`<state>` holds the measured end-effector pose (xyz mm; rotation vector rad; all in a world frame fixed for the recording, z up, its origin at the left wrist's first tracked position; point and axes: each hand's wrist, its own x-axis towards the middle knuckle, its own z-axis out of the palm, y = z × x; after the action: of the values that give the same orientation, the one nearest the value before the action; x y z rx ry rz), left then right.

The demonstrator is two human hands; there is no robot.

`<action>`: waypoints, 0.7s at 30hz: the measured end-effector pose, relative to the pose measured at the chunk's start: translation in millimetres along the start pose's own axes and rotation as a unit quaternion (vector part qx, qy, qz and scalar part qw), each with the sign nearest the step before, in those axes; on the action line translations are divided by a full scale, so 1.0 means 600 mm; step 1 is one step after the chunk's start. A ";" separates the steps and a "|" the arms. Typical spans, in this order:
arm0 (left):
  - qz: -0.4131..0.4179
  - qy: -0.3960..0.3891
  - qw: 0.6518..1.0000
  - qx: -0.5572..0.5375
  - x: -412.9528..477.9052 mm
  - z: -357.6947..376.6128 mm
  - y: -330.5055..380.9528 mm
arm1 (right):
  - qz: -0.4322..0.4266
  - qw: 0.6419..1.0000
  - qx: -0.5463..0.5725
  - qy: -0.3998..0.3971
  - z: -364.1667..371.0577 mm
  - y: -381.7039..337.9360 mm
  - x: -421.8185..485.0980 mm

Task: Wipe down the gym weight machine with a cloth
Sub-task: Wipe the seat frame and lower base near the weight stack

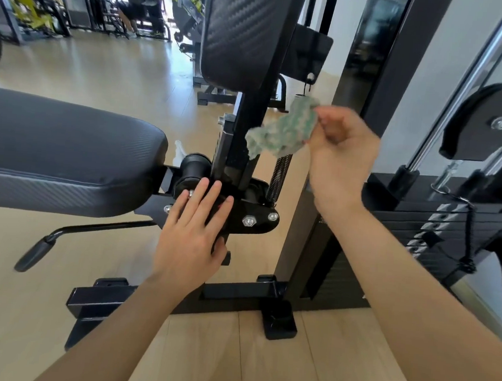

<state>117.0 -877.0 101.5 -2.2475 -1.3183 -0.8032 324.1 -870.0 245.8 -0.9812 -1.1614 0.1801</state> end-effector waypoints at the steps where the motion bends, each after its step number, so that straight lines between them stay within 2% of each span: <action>1: 0.000 -0.001 1.000 0.000 -0.001 0.000 -0.001 | 0.004 1.000 0.009 0.014 0.005 -0.011 0.018; 5: -0.001 -0.006 1.000 -0.007 -0.006 0.000 -0.001 | -0.008 1.000 -0.015 0.004 0.015 -0.034 0.045; 8: 0.000 -0.008 1.000 -0.012 -0.008 0.000 -0.002 | -0.019 0.997 -0.068 0.008 -0.003 -0.020 0.008; 11: -0.001 -0.005 1.000 -0.016 -0.013 0.003 -0.002 | -0.065 0.987 -0.150 -0.006 -0.022 0.027 -0.057; 15: -0.003 -0.003 1.000 -0.027 -0.022 0.009 0.000 | -0.022 0.947 -0.237 -0.215 -0.013 0.117 -0.147; 16: -0.003 -0.004 1.000 -0.031 -0.023 0.010 0.000 | -0.025 0.935 -0.257 -0.243 -0.008 0.132 -0.160; 18: -0.003 -0.004 0.999 -0.036 -0.025 0.010 0.001 | -0.035 0.933 -0.268 -0.239 -0.003 0.150 -0.166; 21: -0.005 0.000 0.999 -0.040 -0.026 0.010 0.006 | 0.014 0.953 -0.230 -0.195 -0.010 0.154 -0.154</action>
<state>115.6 -885.0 86.7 -2.3037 -1.3212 -0.8746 321.2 -872.5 115.3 -1.4152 -1.5946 0.1294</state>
